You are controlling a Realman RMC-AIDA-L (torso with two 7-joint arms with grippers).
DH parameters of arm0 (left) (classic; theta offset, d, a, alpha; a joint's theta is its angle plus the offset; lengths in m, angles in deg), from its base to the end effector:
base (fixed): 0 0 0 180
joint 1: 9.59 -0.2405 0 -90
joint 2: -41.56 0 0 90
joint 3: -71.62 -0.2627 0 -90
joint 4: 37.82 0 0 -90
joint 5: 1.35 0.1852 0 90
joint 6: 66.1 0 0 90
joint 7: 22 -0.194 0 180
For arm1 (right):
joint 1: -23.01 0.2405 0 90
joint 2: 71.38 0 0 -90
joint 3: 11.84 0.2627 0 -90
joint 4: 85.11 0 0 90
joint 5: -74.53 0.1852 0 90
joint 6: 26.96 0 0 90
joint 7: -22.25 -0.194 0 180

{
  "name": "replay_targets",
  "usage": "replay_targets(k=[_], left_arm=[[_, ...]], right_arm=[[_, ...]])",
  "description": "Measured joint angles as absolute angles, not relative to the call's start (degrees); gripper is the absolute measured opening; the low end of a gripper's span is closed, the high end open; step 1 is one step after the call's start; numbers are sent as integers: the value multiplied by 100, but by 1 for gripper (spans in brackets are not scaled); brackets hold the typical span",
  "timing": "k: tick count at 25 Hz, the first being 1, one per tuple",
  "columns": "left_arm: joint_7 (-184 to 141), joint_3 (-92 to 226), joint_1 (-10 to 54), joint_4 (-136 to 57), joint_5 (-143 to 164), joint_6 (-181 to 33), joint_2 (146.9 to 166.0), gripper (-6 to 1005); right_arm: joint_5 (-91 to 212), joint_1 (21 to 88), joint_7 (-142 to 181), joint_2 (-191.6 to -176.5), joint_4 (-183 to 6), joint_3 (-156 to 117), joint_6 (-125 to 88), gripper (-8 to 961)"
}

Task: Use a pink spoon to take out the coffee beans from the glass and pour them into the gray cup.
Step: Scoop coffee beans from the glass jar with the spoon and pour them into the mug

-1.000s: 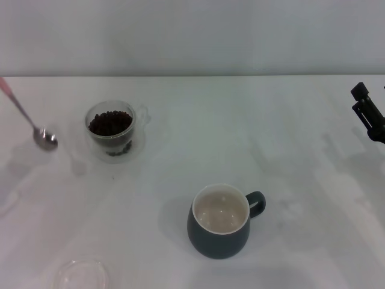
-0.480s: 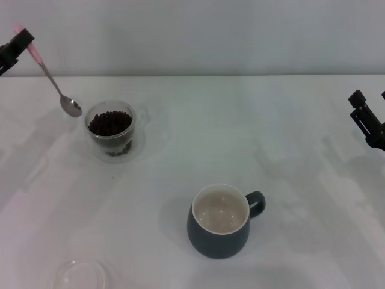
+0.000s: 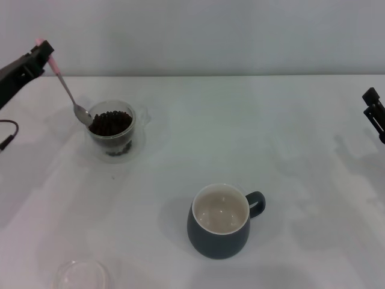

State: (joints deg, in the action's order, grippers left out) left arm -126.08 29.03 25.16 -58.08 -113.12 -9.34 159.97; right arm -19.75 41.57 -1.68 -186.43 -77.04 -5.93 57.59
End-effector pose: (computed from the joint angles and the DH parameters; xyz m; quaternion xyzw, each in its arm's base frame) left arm -0.2539 0.4408 0.0075 -0.7075 -0.4143 -0.4254 0.3831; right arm 0.3255 0.3160 0.0241 -0.6643 0.2631 0.4056 0.5700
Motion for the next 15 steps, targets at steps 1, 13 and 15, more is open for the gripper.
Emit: replay_targets(k=[1,13,15], left_arm=[[-12741,2903,2524,-5781,-11358,-938,16028,127],[-13282,2878,2646,-5396,-11485,-962,16033,127],[-13284,2878,2684,-5304,-11494,-962,16034,127]], right_arm=[[-1971,4157,-211,-18642,-7750,-593,5723,814],[-1968,4160,-342,-18643,-7861,-591,5477,814],[-1968,4160,-342,-18642,-7861,-588,5478,814]])
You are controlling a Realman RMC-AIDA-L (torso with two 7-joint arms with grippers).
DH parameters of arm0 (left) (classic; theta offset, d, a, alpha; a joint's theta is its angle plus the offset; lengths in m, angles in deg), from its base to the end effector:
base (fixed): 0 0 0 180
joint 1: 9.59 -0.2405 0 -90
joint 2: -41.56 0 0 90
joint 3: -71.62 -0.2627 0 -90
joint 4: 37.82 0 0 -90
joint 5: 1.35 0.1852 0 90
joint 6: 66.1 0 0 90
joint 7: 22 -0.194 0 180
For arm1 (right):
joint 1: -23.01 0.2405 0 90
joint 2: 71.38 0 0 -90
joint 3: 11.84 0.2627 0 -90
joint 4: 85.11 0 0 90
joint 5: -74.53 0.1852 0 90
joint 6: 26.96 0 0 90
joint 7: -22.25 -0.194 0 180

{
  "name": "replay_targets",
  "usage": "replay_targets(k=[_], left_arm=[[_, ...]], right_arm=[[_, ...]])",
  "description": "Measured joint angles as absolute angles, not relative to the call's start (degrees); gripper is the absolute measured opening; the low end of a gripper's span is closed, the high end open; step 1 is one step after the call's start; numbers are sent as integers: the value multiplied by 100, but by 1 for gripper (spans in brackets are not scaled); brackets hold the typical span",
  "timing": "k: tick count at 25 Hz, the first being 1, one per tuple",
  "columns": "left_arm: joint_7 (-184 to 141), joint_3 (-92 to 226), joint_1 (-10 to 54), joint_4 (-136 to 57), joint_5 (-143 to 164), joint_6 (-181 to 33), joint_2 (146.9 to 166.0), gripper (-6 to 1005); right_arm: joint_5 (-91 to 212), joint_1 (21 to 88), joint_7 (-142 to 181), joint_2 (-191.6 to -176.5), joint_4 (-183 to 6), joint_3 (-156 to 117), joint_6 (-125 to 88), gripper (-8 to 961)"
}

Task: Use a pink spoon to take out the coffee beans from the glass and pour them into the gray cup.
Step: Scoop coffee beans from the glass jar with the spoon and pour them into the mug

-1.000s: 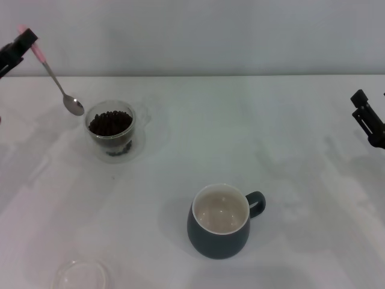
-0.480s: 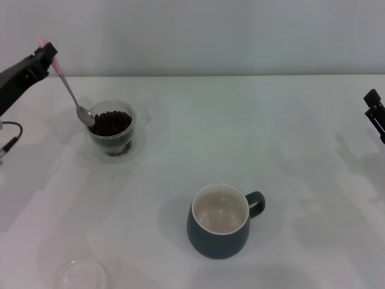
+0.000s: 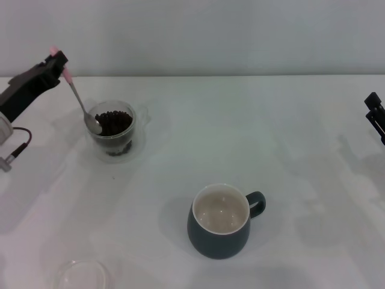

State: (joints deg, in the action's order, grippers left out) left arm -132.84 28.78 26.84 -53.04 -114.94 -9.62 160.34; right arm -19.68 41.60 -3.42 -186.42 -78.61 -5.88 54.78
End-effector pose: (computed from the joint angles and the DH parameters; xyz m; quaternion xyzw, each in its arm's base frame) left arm -0.2519 0.4387 -0.0125 -0.7213 -0.4056 -0.4080 0.3856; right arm 0.3368 0.3184 0.0240 -0.6652 0.2818 0.3885 0.5720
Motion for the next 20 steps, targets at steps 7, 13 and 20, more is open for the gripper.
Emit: replay_targets(k=[7,13,20], left_arm=[[-13287,2885,2718,-5182,-11522,-997,16049,127],[-13263,2912,2901,-4934,-11560,-1271,16064,127],[-13246,2922,2981,-4808,-11580,-1418,16072,127]], right_arm=[[-1968,4154,-342,-18634,-7862,-586,5480,814],[-1968,4118,-341,-18634,-7862,-586,5521,814],[-1968,4109,-341,-18634,-7861,-586,5539,814]])
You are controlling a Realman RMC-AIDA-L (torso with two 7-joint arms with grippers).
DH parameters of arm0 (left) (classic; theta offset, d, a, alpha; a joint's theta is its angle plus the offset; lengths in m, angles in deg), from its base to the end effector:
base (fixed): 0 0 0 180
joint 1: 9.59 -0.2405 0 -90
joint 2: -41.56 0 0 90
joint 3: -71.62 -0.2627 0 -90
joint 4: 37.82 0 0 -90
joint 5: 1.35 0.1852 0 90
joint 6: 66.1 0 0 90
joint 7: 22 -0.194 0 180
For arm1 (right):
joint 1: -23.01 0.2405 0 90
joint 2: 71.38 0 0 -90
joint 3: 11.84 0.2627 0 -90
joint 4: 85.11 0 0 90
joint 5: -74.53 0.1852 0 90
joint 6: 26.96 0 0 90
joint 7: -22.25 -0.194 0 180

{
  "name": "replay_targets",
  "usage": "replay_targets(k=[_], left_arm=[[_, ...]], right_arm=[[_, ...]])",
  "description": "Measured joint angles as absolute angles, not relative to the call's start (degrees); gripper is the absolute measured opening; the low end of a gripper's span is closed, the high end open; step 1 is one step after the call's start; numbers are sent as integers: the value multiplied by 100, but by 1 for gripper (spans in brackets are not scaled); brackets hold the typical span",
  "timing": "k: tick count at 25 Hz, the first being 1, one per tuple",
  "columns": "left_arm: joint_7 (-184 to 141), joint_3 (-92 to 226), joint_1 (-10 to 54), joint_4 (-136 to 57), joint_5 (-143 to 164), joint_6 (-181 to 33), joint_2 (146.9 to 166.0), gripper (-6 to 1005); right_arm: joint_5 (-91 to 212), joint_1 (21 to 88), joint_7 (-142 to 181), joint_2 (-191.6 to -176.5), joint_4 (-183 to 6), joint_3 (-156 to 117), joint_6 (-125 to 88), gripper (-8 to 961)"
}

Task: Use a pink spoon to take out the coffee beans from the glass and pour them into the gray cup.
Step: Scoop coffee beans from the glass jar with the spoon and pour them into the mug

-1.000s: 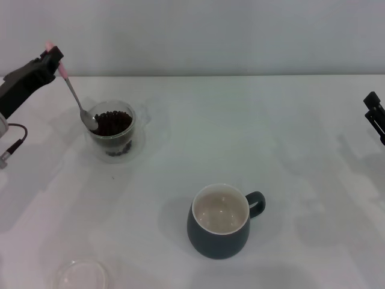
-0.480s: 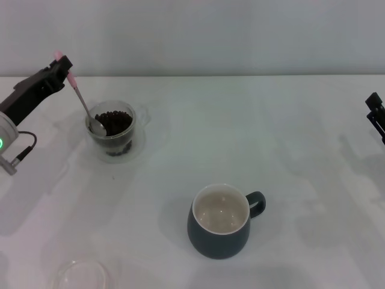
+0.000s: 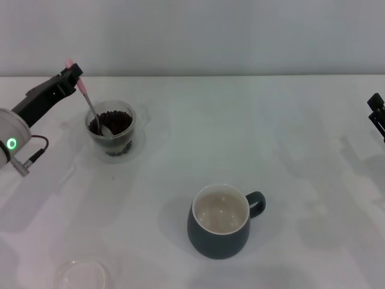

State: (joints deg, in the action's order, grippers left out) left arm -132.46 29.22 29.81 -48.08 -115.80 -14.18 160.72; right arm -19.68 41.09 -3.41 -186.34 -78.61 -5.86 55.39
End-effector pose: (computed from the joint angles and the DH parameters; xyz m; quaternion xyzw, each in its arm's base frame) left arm -0.2542 0.4433 -0.0349 -0.7088 -0.4512 -0.3896 0.3772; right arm 0.3382 0.3152 0.0258 -0.6634 0.2806 0.3894 0.5740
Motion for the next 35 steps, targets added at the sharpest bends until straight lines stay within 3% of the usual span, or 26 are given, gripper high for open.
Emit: replay_targets(k=[35], left_arm=[[-11401,2927,2744,-4692,-11921,-1661,16046,126]], right_arm=[[-1901,4162,-342,-18640,-7905,-586,5536,814]])
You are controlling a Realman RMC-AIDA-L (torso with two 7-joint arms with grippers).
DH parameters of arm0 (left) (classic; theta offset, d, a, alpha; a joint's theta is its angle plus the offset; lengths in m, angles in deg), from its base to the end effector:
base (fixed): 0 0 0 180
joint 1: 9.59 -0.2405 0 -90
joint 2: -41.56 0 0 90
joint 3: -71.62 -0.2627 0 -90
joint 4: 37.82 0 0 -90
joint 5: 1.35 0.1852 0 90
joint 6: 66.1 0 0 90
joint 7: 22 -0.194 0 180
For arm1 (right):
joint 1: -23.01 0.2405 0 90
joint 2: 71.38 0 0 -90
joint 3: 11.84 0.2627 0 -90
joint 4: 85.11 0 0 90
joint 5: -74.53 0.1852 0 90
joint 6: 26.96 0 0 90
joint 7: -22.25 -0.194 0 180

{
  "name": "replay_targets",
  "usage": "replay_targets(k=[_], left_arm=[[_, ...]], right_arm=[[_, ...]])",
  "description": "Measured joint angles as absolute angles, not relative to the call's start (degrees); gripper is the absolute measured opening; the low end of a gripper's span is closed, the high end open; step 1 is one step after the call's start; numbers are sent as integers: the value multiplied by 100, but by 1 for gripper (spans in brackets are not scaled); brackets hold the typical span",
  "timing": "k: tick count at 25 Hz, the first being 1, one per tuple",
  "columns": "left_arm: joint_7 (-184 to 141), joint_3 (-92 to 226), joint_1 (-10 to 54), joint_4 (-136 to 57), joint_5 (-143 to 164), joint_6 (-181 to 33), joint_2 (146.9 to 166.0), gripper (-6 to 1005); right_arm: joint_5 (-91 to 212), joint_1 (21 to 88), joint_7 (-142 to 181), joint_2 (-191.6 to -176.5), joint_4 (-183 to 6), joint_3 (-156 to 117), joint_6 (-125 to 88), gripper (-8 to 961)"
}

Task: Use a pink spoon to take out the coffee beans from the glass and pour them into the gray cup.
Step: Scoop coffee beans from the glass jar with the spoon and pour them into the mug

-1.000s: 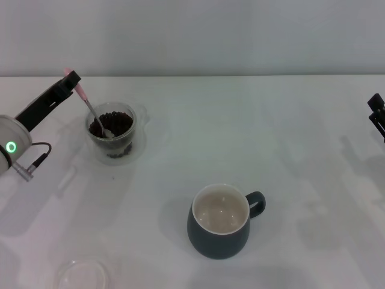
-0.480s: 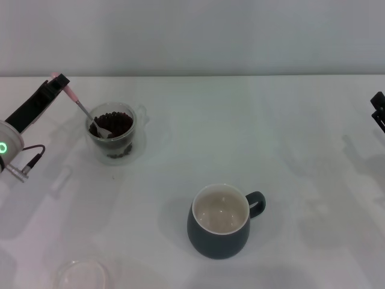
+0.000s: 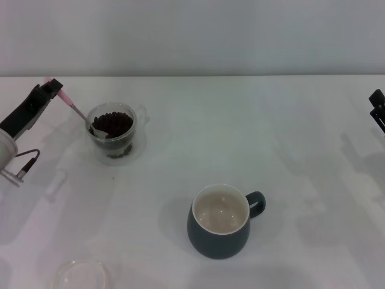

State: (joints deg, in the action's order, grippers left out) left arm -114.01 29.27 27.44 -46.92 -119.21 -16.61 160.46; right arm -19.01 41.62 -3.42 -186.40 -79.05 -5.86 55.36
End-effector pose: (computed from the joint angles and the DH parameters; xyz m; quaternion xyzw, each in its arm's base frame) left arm -0.2847 0.4344 -0.0307 -0.5847 -0.5924 -0.4415 0.3349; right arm 0.3372 0.3187 0.0285 -0.6611 0.2770 0.3905 0.5776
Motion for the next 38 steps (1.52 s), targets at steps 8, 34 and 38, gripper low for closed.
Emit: replay_targets(k=[8,34,38], left_arm=[[-11236,2926,2718,-4704,-11921,-1630,16036,126],[-11838,2891,2924,-4859,-11978,-1723,16038,127],[-11845,2891,2948,-4859,-11971,-1789,16038,127]], right_arm=[[-1889,4246,-355,-18643,-7898,-587,5436,814],[-1889,4332,-359,-18652,-7786,-437,5335,814],[-1838,4335,-359,-18658,-7783,-437,5326,814]])
